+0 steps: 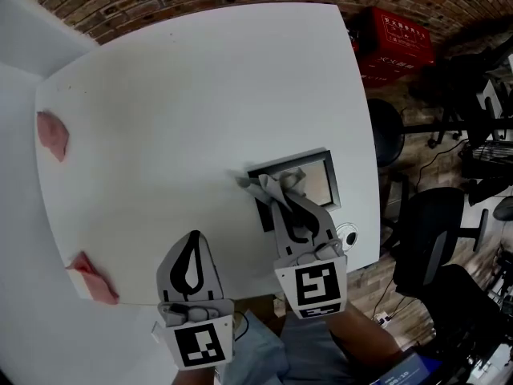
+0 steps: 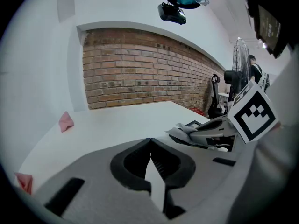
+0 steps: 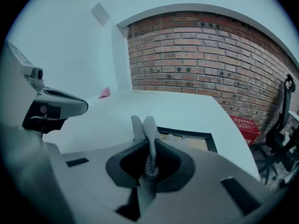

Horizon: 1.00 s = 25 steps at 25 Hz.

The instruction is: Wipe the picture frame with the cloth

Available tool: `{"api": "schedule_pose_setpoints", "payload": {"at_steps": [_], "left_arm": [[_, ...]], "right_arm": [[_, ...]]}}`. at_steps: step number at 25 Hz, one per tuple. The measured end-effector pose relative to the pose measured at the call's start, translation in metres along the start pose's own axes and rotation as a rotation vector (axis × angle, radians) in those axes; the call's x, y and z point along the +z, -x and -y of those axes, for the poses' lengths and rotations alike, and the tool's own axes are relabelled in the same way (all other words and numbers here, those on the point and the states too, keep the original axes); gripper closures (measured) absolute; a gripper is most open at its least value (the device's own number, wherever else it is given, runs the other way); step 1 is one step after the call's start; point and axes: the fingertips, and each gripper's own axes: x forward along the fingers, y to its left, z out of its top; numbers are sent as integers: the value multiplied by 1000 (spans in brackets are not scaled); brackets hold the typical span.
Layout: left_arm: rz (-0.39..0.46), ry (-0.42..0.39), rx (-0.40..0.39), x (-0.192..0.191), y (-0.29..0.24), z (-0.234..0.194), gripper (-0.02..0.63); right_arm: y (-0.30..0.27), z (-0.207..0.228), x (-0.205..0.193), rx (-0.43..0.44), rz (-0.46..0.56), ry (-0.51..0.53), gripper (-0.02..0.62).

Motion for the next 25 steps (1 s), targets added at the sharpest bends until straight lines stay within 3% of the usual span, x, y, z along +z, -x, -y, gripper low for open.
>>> {"api": "schedule_pose_setpoints", "payload": {"at_steps": [25], "left_arm": [[5,-18,-32,11,-12,22,597]], "right_arm": [[10,44,-8,-80,-12,2,565]]}}
